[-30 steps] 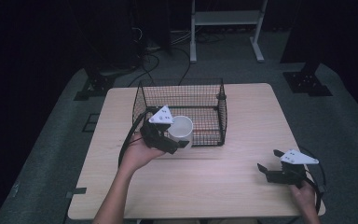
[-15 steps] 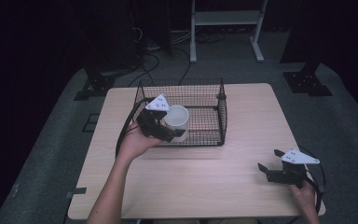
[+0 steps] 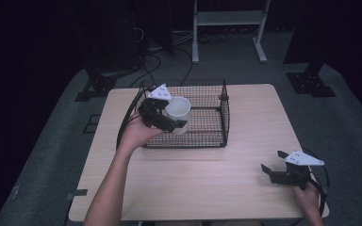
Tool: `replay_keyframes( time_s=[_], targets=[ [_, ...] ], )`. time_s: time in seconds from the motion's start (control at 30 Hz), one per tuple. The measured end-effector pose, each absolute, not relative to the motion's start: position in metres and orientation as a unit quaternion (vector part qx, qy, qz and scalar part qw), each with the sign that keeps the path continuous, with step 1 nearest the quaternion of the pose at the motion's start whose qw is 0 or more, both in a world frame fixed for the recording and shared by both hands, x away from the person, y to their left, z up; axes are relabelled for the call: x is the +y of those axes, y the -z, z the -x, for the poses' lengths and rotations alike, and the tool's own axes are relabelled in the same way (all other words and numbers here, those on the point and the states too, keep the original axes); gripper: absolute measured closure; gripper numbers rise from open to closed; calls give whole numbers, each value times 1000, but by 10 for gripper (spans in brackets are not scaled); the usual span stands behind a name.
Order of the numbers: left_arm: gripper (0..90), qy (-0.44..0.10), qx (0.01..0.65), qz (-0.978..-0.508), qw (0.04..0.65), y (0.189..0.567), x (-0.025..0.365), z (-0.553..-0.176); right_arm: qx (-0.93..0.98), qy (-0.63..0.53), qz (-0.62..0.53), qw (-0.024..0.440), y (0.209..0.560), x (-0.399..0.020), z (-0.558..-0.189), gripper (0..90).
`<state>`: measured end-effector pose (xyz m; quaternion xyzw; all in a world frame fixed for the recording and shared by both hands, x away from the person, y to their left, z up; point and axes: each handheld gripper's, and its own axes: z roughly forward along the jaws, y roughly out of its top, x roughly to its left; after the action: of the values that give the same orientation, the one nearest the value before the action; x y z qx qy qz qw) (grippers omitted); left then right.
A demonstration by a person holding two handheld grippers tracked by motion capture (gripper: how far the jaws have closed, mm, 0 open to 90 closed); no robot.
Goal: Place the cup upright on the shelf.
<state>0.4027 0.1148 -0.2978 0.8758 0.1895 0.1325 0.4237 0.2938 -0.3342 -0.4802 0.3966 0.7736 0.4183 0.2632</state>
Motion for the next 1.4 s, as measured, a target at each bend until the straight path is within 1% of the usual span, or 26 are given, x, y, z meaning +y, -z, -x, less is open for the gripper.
replay_keyframes(
  time_s=[0.33, 0.63, 1.0, 1.1, 1.4],
  targets=[
    [209, -123, 197, -872, 430, 293, 113, -423, 770, -423, -400, 261, 480, -336, -294, 131],
    [209, -122, 199, -878, 417, 296, 107, -441, 770, -423, -399, 261, 480, -335, -294, 131],
    [209, -116, 209, -883, 403, 310, 100, -461, 770, -424, -397, 262, 480, -336, -294, 131],
    [209, -110, 211, -882, 407, 313, 99, -464, 771, -425, -397, 262, 480, -336, -294, 131],
    [209, -93, 218, -890, 390, 333, 90, -482, 768, -429, -400, 259, 480, -336, -294, 131]
  ],
)
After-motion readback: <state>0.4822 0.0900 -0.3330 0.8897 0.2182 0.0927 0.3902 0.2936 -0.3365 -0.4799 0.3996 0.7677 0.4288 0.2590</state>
